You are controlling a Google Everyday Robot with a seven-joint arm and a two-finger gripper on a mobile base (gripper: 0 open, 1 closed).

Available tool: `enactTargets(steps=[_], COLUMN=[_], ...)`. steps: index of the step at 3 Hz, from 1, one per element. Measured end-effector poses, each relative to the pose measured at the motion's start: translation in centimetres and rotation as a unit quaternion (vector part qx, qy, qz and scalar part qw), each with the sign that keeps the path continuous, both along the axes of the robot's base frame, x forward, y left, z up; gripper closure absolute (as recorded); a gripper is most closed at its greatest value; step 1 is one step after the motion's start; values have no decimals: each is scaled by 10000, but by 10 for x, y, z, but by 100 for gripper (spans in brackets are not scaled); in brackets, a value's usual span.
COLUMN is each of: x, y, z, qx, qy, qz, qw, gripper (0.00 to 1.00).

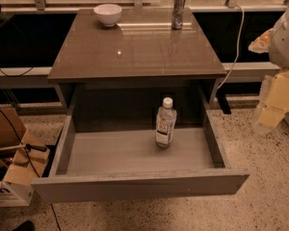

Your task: Pick blue plastic bottle from top drawer and place on counter

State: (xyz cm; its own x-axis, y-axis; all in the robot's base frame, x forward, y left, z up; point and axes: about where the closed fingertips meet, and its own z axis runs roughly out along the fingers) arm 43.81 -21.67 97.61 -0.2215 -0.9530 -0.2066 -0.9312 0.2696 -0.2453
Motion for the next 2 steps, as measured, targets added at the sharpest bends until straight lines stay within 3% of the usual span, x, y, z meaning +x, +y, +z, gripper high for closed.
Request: enactTargets(steps=[1, 2], x=[11, 11], y=[8, 8], z=[-11, -10], qx=[66, 65], qy=[-115, -131], qz=[194, 197], qw=[9997, 9997], gripper=[0, 0])
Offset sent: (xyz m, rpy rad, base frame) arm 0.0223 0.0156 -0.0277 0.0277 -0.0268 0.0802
